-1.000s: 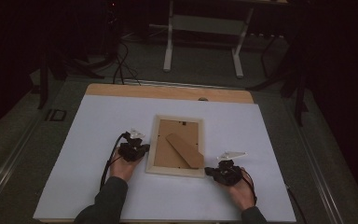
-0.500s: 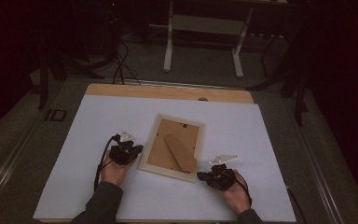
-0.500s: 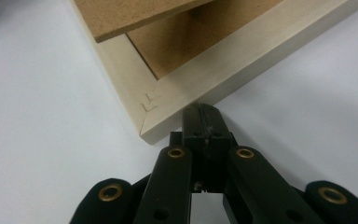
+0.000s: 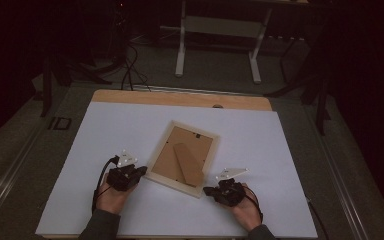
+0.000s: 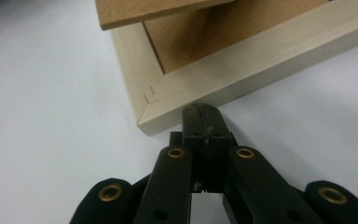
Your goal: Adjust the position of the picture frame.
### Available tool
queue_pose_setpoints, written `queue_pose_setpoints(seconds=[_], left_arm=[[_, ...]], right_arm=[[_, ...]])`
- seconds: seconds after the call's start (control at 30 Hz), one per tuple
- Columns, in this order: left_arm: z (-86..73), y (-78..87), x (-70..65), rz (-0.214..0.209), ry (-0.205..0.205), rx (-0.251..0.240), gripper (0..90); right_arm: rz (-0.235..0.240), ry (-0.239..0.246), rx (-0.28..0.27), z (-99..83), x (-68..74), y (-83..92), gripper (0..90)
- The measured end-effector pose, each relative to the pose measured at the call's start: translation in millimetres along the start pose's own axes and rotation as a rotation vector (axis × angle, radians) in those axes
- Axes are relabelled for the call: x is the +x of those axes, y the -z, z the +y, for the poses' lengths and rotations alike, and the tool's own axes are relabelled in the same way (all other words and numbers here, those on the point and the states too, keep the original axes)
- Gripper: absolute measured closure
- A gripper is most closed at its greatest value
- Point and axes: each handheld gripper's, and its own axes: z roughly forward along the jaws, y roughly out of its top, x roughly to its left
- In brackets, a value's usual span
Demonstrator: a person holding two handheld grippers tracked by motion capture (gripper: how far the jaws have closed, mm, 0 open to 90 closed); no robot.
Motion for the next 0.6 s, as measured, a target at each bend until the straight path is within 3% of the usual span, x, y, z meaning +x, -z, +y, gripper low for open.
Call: queue_pose_setpoints(seconds=[0.17,0.3,0.6], left_arm=[[-6.6,6.5,-4.6,0.008,-0.009,0.005,90.0],[-13.1,6.8,-6.4,0.01,-0.017,0.035,90.0],[-15.9,-5.3,3.0,0.023,0.022,0.073,90.0]], right_arm=[[0.009,0.018,0.002,4.2,6.9,-6.4,89.9],[0.02,0.033,0.009,7.7,10.5,-10.5,89.9],[0.051,0.067,0.014,17.2,20.4,-23.1,89.9]])
